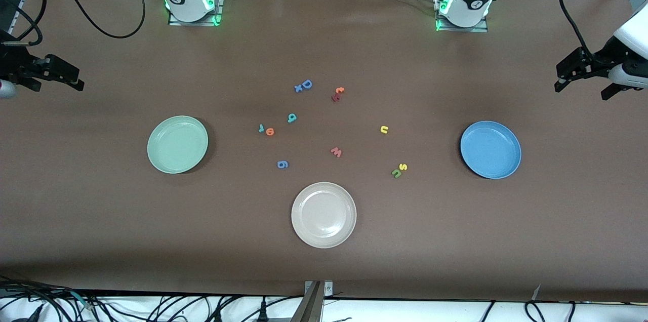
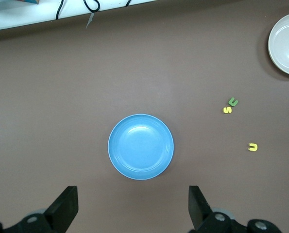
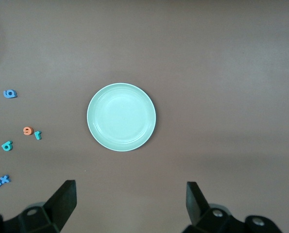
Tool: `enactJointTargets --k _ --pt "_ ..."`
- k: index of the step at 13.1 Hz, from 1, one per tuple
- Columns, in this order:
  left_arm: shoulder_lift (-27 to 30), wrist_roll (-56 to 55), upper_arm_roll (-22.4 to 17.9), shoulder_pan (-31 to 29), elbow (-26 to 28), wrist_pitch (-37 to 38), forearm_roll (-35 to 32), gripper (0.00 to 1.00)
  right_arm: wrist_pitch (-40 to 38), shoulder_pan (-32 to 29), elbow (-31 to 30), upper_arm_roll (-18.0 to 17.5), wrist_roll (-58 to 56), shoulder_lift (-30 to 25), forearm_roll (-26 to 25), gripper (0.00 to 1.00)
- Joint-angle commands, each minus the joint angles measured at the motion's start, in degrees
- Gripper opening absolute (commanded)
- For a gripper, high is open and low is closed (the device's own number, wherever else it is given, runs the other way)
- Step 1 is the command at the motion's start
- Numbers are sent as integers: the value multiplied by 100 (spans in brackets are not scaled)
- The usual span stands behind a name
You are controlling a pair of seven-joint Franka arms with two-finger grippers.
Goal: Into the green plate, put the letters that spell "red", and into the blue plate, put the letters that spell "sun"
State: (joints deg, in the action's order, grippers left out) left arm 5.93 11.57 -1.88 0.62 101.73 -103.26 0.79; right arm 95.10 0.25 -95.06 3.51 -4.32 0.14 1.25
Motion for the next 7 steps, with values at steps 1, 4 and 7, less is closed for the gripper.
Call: enactJointTargets --k 1,4,7 --pt "-48 82 74 -97 -154 95 106 100 -71 -43 128 -35 45 39 -2 100" --pt "-48 82 74 -97 -153 95 106 100 -62 -43 128 -35 45 39 -2 100" --pt "-48 82 74 -97 -162 95 115 100 -71 -43 128 -35 45 39 -2 100"
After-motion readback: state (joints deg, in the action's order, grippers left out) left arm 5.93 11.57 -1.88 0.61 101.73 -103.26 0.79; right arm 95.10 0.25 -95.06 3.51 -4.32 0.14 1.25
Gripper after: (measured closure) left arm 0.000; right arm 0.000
